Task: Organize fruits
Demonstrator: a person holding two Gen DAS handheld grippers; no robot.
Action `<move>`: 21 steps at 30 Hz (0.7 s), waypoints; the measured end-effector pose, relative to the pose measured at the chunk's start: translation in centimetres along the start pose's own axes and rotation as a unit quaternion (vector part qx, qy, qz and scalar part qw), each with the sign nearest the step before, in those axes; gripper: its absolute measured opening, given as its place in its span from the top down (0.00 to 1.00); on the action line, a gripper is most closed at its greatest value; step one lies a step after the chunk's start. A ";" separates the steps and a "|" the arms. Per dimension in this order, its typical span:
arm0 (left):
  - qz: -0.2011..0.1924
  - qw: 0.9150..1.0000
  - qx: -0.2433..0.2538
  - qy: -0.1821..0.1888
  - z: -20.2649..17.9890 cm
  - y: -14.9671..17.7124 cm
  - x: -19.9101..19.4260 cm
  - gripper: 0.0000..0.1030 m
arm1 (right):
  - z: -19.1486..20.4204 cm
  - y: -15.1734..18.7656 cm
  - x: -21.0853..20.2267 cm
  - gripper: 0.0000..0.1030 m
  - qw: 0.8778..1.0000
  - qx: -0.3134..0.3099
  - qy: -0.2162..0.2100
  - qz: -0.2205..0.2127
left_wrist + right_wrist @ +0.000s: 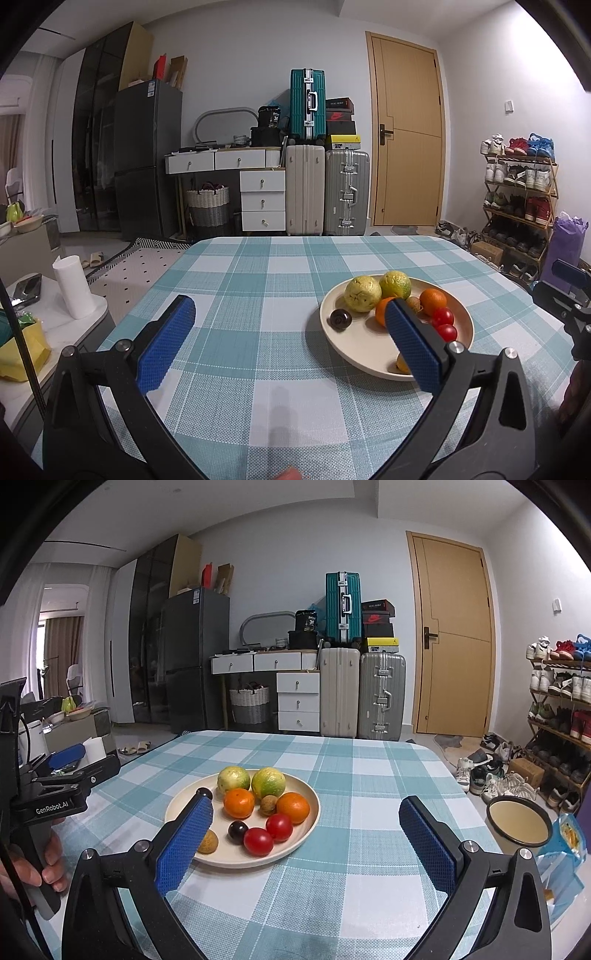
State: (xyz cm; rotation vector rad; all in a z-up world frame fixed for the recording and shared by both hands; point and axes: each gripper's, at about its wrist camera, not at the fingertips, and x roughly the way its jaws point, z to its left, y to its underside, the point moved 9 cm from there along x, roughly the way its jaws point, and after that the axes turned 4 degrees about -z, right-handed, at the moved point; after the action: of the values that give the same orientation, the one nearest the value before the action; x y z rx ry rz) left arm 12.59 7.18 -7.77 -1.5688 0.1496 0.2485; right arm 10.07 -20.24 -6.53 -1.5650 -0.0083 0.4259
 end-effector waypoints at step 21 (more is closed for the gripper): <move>0.001 1.000 -0.004 -0.007 0.5 0.1 -0.1 0.00 | 0.0 0.0 0.0 0.00 1.000 0.000 0.000 0.000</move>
State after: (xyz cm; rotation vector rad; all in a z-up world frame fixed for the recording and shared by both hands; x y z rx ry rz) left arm 12.40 7.62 -7.83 -1.5738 0.1396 0.2633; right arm 10.06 -20.27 -6.53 -1.5648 -0.0082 0.4261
